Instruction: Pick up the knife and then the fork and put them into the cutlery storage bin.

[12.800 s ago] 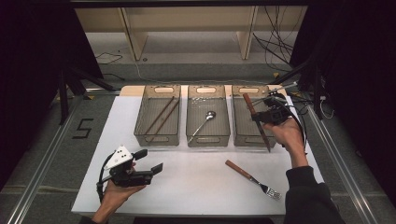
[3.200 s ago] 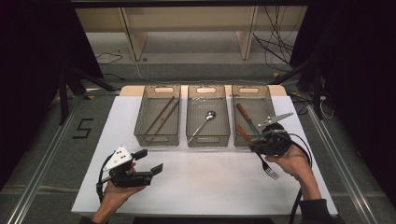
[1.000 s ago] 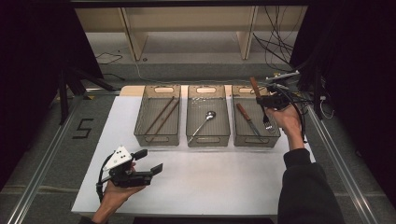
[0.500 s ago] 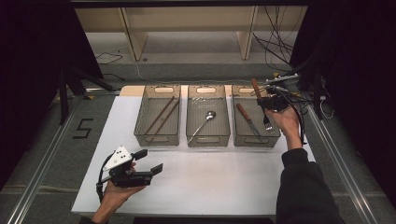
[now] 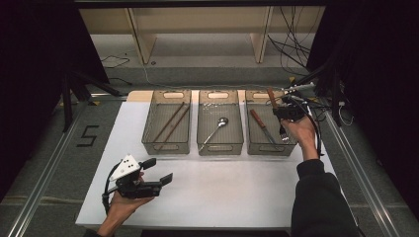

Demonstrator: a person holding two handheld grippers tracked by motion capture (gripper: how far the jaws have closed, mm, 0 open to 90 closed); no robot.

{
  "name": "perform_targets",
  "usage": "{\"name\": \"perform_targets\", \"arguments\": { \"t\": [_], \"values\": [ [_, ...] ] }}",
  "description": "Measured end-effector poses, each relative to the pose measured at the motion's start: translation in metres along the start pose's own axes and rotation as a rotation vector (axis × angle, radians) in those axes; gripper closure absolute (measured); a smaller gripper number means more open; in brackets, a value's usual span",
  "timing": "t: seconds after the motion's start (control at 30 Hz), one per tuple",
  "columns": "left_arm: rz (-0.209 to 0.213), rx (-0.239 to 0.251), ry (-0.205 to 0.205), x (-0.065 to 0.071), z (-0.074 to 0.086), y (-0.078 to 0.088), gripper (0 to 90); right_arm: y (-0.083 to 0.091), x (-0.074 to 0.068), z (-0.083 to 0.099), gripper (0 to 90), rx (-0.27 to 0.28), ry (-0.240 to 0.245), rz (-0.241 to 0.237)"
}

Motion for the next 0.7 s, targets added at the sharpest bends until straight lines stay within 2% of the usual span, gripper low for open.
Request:
{"name": "perform_targets", "arguments": {
  "t": [0.43,0.63,0.7],
  "values": [
    [0.002,-0.003,-0.004,0.0,0.0,0.0,15.7,-0.011,-0.005,0.008,77.2,-0.028,0.019,0.009],
    [0.001,-0.004,-0.005,0.0,0.0,0.0,15.7,-0.013,-0.007,0.012,75.8,-0.049,0.011,-0.013],
    [0.002,-0.005,-0.005,0.001,0.001,0.0,15.7,-0.014,-0.009,0.013,71.9,-0.052,0.017,-0.022]
  ]
}}
Point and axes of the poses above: each handheld gripper's, and its own axes: y roughly backward along the jaws, z roughly out of its underside, x roughly to its right, the point moved 10 cm from there along -y, roughly forward along the jaws, and after that the axes turned 2 degrees about y, right-handed, at the moved point
